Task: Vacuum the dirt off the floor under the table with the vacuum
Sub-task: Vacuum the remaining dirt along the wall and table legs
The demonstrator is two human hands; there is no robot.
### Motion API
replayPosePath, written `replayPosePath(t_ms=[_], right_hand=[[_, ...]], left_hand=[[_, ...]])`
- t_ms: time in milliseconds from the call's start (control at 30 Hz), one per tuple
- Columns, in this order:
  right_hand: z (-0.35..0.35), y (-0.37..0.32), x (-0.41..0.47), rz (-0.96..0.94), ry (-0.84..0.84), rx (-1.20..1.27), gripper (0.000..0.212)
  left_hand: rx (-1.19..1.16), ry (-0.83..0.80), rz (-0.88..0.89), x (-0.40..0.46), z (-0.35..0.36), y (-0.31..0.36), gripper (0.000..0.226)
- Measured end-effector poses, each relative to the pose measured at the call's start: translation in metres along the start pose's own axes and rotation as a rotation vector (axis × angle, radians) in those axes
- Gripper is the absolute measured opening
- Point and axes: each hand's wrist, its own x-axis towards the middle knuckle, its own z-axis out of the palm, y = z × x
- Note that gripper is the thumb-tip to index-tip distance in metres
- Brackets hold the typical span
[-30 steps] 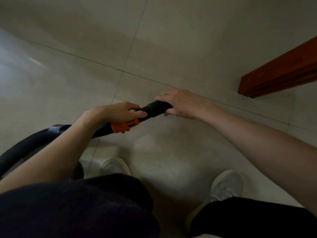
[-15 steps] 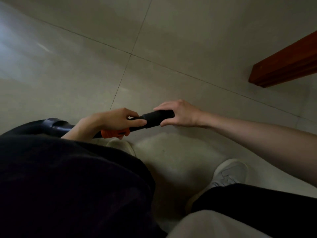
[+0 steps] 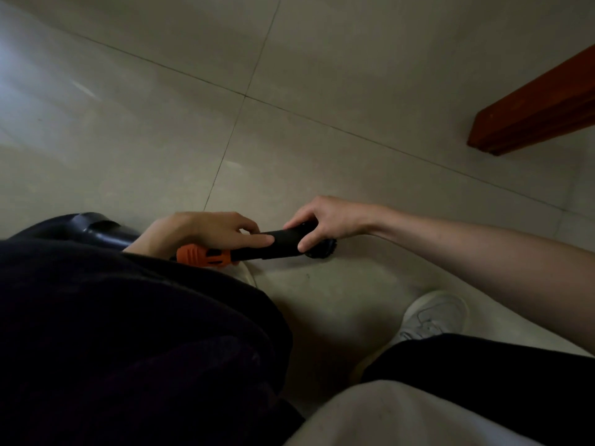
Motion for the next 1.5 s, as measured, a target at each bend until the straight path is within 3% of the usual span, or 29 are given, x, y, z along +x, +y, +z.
replayPosePath(t_ms=[167, 367, 467, 567, 633, 667, 767, 833, 900, 1000, 1167, 1267, 1500], right_hand=[[-0.004, -0.005, 0.003, -0.033, 0.063, -0.274, 0.040], [-0.032, -0.013, 0.010, -0.026, 0.104, -0.307, 0.037], [-0.052, -0.013, 0.010, -0.036, 0.292, -0.289, 0.035], [-0.063, -0.019, 0.013, -0.001, 0.598, -0.303, 0.039], [-0.068, -0.029, 0.015, 0.109, 0.756, -0.062, 0.033], [-0.070, -0.035, 0.015, 0.167, 0.752, 0.147, 0.028], [-0.073, -0.057, 0.020, 0.189, 0.598, 0.852, 0.016], [-0.067, -0.071, 0.026, 0.143, 0.520, 1.160, 0.013], [-0.055, -0.080, 0.026, 0.129, 0.474, 1.362, 0.023], [-0.031, -0.086, 0.017, 0.114, 0.474, 1.447, 0.034], [0.014, -0.096, 0.008, 0.184, 0.481, 1.586, 0.049], [0.038, -0.093, 0.002, 0.225, 0.446, 1.613, 0.046], [0.109, -0.076, -0.004, 0.354, 0.437, 1.763, 0.029]], left_hand=[[0.070, 0.016, -0.015, 0.000, 0.002, 0.006, 0.048], [-0.022, 0.121, -0.010, 0.002, -0.013, 0.004, 0.057], [-0.089, 0.301, 0.025, 0.005, -0.025, 0.005, 0.047], [-0.241, 0.448, 0.049, 0.007, -0.036, 0.014, 0.039], [-0.320, 0.537, 0.057, 0.005, -0.044, 0.019, 0.037], [-0.354, 0.583, 0.058, 0.003, -0.046, 0.019, 0.039], [-0.432, 0.721, 0.045, -0.006, -0.045, 0.023, 0.046], [-0.472, 0.809, 0.026, -0.010, -0.036, 0.028, 0.046], [-0.518, 0.862, 0.002, -0.016, -0.025, 0.033, 0.046], [-0.523, 0.842, -0.064, -0.029, -0.005, 0.034, 0.046], [-0.335, 0.787, -0.261, -0.053, 0.037, 0.027, 0.049], [-0.376, 0.726, -0.279, -0.063, 0.063, 0.026, 0.045], [-0.138, 0.592, -0.309, -0.066, 0.124, 0.000, 0.046]])
